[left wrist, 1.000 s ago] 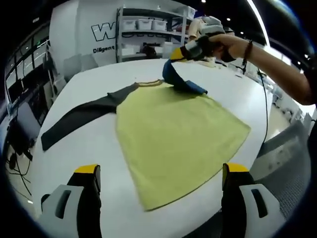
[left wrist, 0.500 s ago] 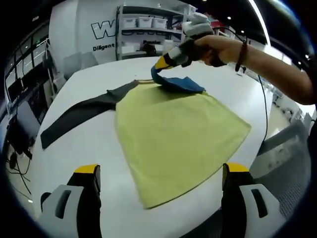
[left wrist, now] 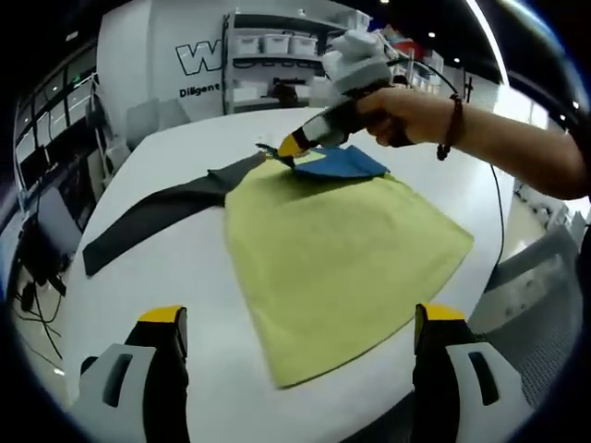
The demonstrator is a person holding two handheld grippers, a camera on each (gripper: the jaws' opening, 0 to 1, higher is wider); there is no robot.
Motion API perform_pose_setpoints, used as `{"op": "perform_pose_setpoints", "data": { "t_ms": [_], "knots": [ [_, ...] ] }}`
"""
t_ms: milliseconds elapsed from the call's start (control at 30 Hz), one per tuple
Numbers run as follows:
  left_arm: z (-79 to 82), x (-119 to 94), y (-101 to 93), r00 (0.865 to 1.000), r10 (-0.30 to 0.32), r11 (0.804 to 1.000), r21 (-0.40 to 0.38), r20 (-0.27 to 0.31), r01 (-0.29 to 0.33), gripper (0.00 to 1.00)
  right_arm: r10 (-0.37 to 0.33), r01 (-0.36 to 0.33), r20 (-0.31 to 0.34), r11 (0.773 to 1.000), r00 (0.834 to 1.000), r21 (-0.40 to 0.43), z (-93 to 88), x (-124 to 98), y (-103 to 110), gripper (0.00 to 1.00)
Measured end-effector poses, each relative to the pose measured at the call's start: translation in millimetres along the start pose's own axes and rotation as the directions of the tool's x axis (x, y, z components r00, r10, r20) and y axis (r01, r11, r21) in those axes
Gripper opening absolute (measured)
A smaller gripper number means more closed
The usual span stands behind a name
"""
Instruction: Fold the garment on the visible template until the final outline fits inside the template.
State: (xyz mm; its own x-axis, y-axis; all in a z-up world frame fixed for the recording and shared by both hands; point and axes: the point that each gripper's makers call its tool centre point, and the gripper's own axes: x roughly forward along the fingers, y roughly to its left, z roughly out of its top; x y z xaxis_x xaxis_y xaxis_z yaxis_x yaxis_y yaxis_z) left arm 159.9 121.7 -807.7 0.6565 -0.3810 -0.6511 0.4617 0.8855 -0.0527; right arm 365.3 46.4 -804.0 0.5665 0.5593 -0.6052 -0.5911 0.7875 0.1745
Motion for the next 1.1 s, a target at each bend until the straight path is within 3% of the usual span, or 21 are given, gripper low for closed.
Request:
{"op": "perform_pose_setpoints", "data": {
  "t_ms": [500,767,1100],
  "knots": [
    [-0.9,-3,2.6,1.000,0.010,1.000,-0.020,0.009,-0.010,0.99,0.026,-0.028,-0.095,0.999,0.995,-0.019,-39.9,25,12,0.00],
    [-2.0,-3,1.5,1.000,0.008,1.000,-0.015,0.002,-0.008,0.99,0.023,-0.030,-0.117,0.998,0.993,-0.057,-47.2,27,12,0.00],
    [-1.4,-3,2.4,1.000,0.012,1.000,-0.016,0.007,-0.011,0.99,0.024,-0.030,-0.129,0.999,0.991,-0.041,-52.8,36,10,0.00]
  ]
}}
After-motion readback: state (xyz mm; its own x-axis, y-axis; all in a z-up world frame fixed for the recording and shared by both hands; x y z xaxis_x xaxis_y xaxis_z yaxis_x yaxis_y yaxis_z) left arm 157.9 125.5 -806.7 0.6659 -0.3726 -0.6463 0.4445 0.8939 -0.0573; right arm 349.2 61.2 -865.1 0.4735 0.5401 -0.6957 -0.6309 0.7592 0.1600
